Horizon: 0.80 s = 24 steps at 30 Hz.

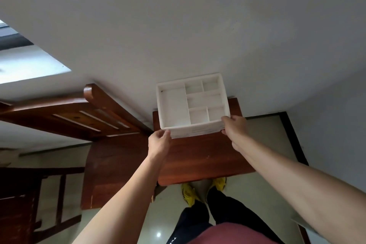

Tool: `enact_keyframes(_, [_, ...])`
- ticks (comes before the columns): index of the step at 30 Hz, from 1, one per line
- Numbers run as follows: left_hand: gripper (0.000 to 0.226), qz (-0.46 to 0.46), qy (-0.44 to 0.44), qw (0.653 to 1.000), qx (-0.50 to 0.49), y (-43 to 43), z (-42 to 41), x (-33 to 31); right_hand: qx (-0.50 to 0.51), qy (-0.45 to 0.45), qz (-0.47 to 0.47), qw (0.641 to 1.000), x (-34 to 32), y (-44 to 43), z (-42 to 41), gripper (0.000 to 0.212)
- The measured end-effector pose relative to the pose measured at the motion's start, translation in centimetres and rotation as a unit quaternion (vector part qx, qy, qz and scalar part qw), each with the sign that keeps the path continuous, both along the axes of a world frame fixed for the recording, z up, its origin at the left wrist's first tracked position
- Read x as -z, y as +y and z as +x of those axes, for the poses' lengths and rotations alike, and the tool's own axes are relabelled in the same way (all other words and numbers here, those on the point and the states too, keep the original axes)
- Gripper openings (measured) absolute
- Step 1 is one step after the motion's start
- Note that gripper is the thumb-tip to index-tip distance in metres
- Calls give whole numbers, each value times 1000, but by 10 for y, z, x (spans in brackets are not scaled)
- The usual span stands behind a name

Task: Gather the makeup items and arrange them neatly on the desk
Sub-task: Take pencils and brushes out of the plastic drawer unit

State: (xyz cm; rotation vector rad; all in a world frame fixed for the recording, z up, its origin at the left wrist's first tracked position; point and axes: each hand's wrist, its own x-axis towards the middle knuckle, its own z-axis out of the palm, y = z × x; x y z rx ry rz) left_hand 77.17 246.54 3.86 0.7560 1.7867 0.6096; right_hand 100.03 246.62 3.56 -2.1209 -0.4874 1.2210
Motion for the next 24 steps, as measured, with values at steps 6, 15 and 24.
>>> enact_keyframes(6, [29, -47, 62, 995, 65, -18, -10, 4, -121, -62, -39, 990, 2, -33, 6, 12])
enact_keyframes(15, [18, -70, 121, 980, 143, -54, -17, 4, -151, -148, -84, 974, 15, -78, 20, 11])
enact_keyframes(24, [16, -52, 125, 971, 196, -55, -21, 10, -212, -215, -89, 949, 14, -79, 16, 6])
